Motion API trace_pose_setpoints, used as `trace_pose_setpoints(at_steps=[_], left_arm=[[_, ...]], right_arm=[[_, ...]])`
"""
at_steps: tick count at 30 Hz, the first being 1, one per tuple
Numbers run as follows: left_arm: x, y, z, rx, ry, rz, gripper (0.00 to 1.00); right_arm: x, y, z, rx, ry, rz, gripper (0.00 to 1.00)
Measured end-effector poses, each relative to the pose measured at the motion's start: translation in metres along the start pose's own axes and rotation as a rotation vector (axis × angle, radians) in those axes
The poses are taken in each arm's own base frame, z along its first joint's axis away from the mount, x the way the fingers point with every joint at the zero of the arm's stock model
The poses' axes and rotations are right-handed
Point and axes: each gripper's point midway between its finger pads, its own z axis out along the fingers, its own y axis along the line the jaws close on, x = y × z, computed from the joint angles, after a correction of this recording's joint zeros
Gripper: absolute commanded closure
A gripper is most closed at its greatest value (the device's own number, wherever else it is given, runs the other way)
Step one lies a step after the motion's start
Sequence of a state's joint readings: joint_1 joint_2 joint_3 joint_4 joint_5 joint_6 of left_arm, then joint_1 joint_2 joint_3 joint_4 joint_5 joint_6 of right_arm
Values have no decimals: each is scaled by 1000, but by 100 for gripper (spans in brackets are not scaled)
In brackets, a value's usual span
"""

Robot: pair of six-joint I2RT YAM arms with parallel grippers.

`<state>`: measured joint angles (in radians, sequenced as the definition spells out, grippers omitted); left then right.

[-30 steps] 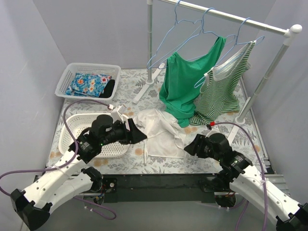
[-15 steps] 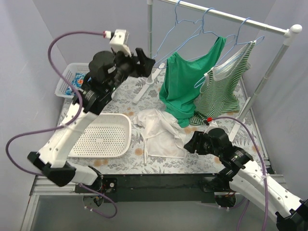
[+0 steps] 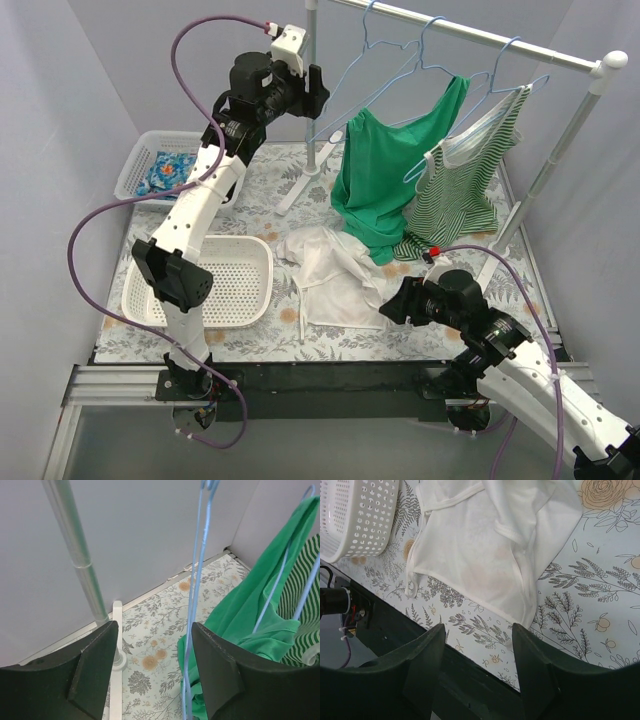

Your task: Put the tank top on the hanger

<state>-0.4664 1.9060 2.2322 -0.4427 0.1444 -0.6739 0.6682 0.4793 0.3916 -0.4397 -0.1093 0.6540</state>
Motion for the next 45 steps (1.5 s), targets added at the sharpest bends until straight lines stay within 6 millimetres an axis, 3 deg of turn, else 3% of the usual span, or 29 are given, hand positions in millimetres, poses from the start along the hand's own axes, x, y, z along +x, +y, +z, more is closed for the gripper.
trace_pose_setpoints(at_steps=[12, 17, 24, 29, 36, 45], left_arm=[[1, -21, 5, 109, -13, 7, 47], [12, -21, 12, 116, -8, -4, 50], [36, -23, 22, 134, 16, -31, 69], [39, -29, 27, 152, 2, -32, 99], [36, -42, 29, 167, -18, -16, 100], [17, -43, 27, 145, -83, -4, 100]], right_arm=[[3, -2, 1, 1, 10, -7, 37], [7, -5, 2, 8, 19, -5, 38], [4, -3, -1, -1, -3, -10, 43], [5, -6, -1, 8, -5, -11, 45], [5, -11, 0, 29, -9, -19, 55], [-8, -10, -6, 54, -48, -48, 55]])
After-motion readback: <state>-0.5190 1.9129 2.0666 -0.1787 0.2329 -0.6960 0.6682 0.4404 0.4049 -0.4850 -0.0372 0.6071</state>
